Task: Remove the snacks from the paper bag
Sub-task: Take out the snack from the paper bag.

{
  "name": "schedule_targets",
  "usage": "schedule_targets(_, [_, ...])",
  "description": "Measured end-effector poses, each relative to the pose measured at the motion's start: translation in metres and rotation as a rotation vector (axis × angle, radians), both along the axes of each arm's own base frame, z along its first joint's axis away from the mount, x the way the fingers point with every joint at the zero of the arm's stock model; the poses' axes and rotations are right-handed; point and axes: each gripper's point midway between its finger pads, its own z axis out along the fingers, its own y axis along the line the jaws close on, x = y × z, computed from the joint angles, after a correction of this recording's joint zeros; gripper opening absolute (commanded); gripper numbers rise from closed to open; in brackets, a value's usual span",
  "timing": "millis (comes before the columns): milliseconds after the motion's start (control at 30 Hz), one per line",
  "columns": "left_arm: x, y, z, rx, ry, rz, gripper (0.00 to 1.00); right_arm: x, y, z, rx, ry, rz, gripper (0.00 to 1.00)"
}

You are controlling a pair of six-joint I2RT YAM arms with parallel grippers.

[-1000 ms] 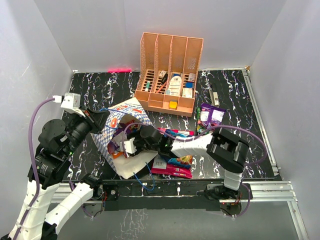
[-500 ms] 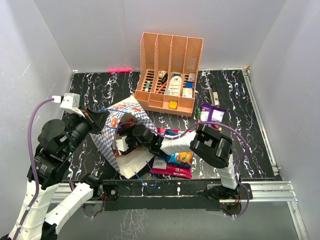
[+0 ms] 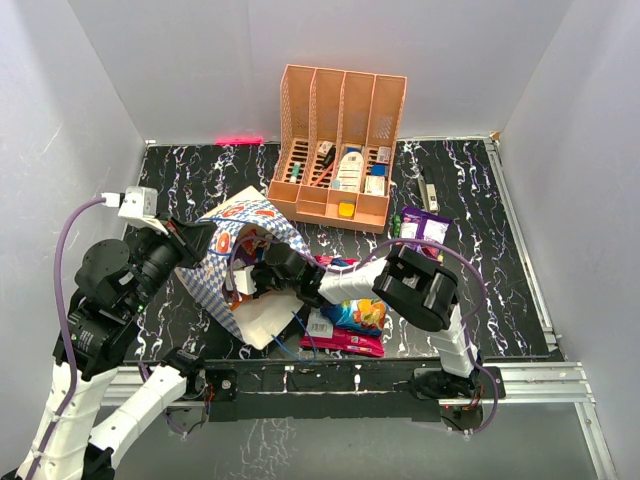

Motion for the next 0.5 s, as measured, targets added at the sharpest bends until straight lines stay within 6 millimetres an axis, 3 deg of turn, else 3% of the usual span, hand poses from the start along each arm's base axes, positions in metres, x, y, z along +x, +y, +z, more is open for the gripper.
schedule_targets(233, [0.002, 0.005, 0.000, 0.004, 0.000, 0.031, 0.00, -0.009, 0.000, 0.011, 0.035, 0.074, 0.000, 0.07])
schedule_targets(500, [0.003, 0.012, -0.002, 0.005, 0.005, 0.072, 0.00, -0.024, -0.016, 0.049, 0.093, 0.193, -0.062, 0.07])
